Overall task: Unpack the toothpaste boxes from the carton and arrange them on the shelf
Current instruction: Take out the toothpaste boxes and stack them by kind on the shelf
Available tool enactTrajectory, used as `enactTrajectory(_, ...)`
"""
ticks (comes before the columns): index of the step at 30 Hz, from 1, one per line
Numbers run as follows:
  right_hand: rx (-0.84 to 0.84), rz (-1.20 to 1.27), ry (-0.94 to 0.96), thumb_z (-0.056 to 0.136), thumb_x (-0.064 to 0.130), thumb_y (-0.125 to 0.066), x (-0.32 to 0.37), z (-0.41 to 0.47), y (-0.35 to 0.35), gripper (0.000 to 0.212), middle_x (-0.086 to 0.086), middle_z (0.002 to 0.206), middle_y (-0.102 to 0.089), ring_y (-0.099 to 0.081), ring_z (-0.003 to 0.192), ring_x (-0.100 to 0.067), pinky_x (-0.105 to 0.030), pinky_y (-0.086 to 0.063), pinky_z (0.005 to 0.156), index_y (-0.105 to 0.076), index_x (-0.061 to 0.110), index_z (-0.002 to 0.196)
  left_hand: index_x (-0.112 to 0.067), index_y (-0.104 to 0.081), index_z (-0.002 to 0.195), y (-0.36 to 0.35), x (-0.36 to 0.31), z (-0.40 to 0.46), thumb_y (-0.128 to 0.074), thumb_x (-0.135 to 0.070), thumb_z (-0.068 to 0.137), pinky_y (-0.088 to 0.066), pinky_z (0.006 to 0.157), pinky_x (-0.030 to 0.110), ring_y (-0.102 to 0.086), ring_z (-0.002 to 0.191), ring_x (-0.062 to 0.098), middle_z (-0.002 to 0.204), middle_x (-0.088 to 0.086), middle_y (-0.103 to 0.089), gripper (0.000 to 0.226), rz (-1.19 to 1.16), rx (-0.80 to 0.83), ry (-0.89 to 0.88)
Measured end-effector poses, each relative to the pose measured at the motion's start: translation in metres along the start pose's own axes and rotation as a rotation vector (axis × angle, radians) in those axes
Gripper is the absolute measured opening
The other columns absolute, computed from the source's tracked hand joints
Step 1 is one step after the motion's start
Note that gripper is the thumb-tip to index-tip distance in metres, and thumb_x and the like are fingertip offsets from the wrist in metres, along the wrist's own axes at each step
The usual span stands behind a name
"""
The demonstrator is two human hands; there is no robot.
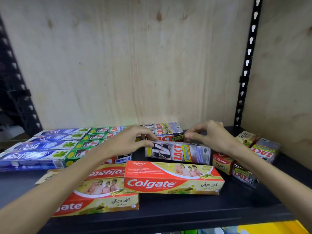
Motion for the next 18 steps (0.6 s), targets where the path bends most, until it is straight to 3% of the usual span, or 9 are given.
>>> enactTrajectory(3, 0.06, 0.057, 0.035, 0.076, 0.074, -0.061, -0.002, -0.002, 0.005, 0.037, 0.033, 0.095, -0.072, -0.065, 0.102, 0.006, -0.052, -0.034, 0.111, -0.076, 0.047, 0.096, -0.026, -0.075, 0.115, -0.001, 0.01, -0.002, -0.059, -0.037, 0.099, -0.031, 0.086, 0.002, -0.054, 0.102, 0.004, 0.108, -0.015, -0.072, 0.025, 0.088, -0.001, 0.025)
enactTrajectory(6, 0.141, 0.008, 0.051, 0.068, 0.078, -0.064, -0.005, -0.006, 0.007, 0.044, 0.033, 0.108, -0.069, -0.051, 0.122, 0.001, -0.048, -0.022, 0.114, -0.073, 0.053, 0.103, -0.028, -0.076, 0.112, -0.005, 0.022, -0.005, -0.057, -0.04, 0.099, -0.039, 0.092, 0.025, -0.05, 0.104, 0.01, 0.103, -0.013, -0.073, 0.026, 0.153, -0.01, 0.072)
enactTrajectory(8, 0.18, -0.052, 0.009, 0.062, 0.076, -0.07, -0.011, -0.008, 0.006, 0.054, 0.027, 0.115, -0.066, -0.04, 0.125, -0.01, -0.041, -0.024, 0.103, -0.069, 0.056, 0.112, -0.034, -0.076, 0.11, -0.006, 0.023, -0.003, -0.059, -0.045, 0.097, -0.042, 0.089, 0.032, -0.05, 0.102, 0.007, 0.101, -0.016, -0.072, 0.024, 0.185, -0.052, 0.089)
enactTrajectory(10, 0.193, -0.089, -0.032, 0.057, 0.079, -0.072, -0.012, -0.009, 0.004, 0.064, 0.024, 0.113, -0.063, -0.036, 0.119, -0.017, -0.039, -0.028, 0.094, -0.065, 0.058, 0.117, -0.04, -0.075, 0.105, -0.006, 0.019, -0.002, -0.06, -0.055, 0.092, -0.042, 0.084, 0.027, -0.05, 0.1, 0.0, 0.1, -0.02, -0.07, 0.025, 0.154, -0.103, 0.062)
enactTrajectory(12, 0.194, -0.137, 0.001, 0.056, 0.084, -0.07, -0.012, -0.005, 0.001, 0.068, 0.025, 0.113, -0.064, -0.042, 0.118, -0.017, -0.041, -0.029, 0.096, -0.063, 0.058, 0.118, -0.043, -0.074, 0.103, -0.005, 0.014, -0.002, -0.064, -0.066, 0.082, -0.038, 0.081, 0.017, -0.051, 0.103, -0.005, 0.1, -0.024, -0.069, 0.033, 0.086, -0.1, 0.047)
enactTrajectory(15, 0.19, -0.15, 0.041, 0.065, 0.065, -0.081, -0.003, 0.002, -0.001, 0.065, 0.022, 0.118, -0.068, -0.054, 0.118, -0.005, -0.04, -0.025, 0.102, -0.065, 0.042, 0.124, -0.044, -0.07, 0.11, -0.005, 0.011, -0.002, -0.07, -0.08, 0.064, -0.04, 0.086, 0.019, -0.049, 0.105, -0.007, 0.105, -0.026, -0.064, 0.058, 0.129, -0.023, 0.053)
enactTrajectory(18, 0.2, -0.083, 0.008, 0.069, 0.046, -0.088, 0.008, 0.009, -0.008, 0.082, 0.011, 0.122, -0.07, -0.058, 0.118, -0.004, -0.037, -0.035, 0.109, -0.053, 0.027, 0.14, -0.043, -0.068, 0.114, -0.003, 0.014, 0.004, -0.073, -0.075, 0.068, -0.04, 0.093, 0.034, -0.05, 0.107, 0.003, 0.11, -0.023, -0.063, 0.056, 0.257, -0.036, 0.073)
Point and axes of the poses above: each hand's wrist, its own z-axis towards the middle knuckle, its own y-axis out of the back of the hand, x = y × z, the point moved 1 cm from there along z, towards the middle knuckle
